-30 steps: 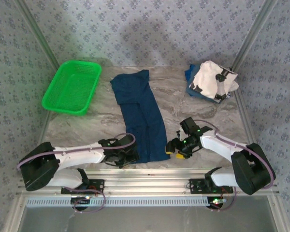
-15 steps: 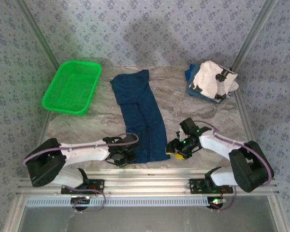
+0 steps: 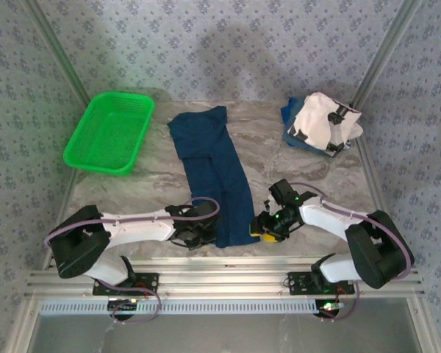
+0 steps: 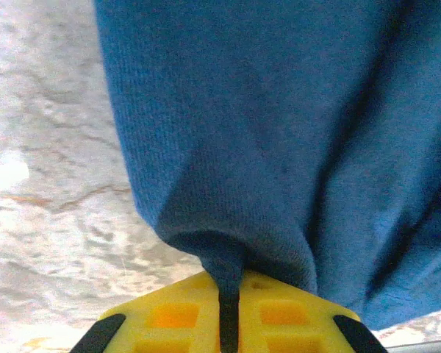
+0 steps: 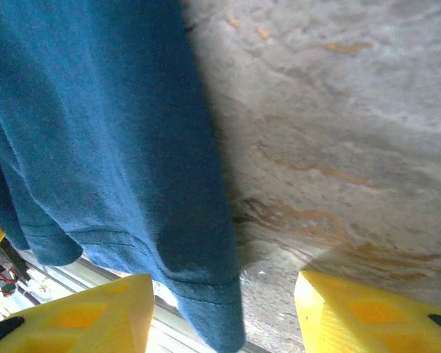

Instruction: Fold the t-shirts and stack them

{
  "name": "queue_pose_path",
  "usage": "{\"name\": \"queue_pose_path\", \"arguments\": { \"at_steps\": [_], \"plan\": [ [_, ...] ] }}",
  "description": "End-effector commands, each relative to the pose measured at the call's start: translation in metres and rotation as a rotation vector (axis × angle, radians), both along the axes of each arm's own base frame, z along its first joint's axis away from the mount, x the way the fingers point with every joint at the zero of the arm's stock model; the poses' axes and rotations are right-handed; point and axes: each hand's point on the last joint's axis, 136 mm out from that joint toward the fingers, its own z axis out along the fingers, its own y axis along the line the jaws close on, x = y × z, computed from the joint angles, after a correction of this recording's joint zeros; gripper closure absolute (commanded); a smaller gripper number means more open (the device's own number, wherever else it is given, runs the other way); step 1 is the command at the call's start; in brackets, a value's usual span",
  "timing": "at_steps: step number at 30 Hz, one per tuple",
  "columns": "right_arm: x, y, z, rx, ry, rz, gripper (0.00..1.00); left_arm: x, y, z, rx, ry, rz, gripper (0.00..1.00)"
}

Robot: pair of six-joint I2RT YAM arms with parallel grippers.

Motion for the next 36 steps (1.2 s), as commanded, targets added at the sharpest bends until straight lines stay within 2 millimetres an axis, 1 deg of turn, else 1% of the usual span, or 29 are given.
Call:
{"name": "queue_pose_path", "arguments": {
  "at_steps": [1,5,7,8,10,13,17,21,22,25,28,30,34,36],
  "plan": [
    [0.0,0.014,0.002,0.039,0.003,0.045,0.46,0.003,-0.005,0.009,-0.025,-0.022,0.037,0.91],
    [0.004,0.015,0.002,0.039,-0.001,0.037,0.52,-0.001,0.003,0.013,-0.029,-0.029,0.053,0.94],
    [0.006,0.018,0.005,0.049,-0.005,0.041,0.57,-0.004,0.007,0.015,-0.03,-0.032,0.06,0.95],
    [0.007,0.019,0.007,0.053,-0.008,0.041,0.61,-0.005,0.009,0.015,-0.031,-0.033,0.064,0.95],
    [0.009,0.022,0.012,0.068,-0.012,0.044,0.73,-0.008,0.013,0.018,-0.031,-0.036,0.069,0.95],
    [0.005,0.021,0.016,0.071,0.004,0.049,0.88,-0.011,0.022,0.023,-0.018,-0.046,0.078,0.95],
    [-0.005,0.015,0.023,0.062,0.013,0.037,0.97,-0.015,0.031,0.033,-0.015,-0.064,0.087,0.96],
    [-0.013,0.008,0.033,0.059,0.008,0.017,0.99,-0.021,0.034,0.042,-0.019,-0.081,0.087,0.96],
    [-0.02,0.004,0.034,0.045,0.03,0.011,0.99,-0.023,0.033,0.045,-0.025,-0.086,0.087,0.96],
    [-0.028,-0.005,0.037,0.022,0.045,-0.012,1.0,-0.03,0.031,0.049,-0.024,-0.09,0.087,0.96],
    [-0.04,-0.015,0.03,-0.013,0.088,-0.037,1.0,-0.043,0.032,0.042,-0.008,-0.07,0.1,0.97],
    [-0.044,-0.018,0.026,-0.021,0.107,-0.047,1.0,-0.054,0.033,0.036,0.006,-0.061,0.12,0.97],
    [-0.043,-0.019,0.023,-0.036,0.103,-0.042,1.0,-0.07,0.036,0.029,0.019,-0.065,0.159,0.97],
    [-0.043,-0.019,0.024,-0.032,0.1,-0.041,1.0,-0.071,0.038,0.031,0.029,-0.081,0.175,0.97]
  ]
}}
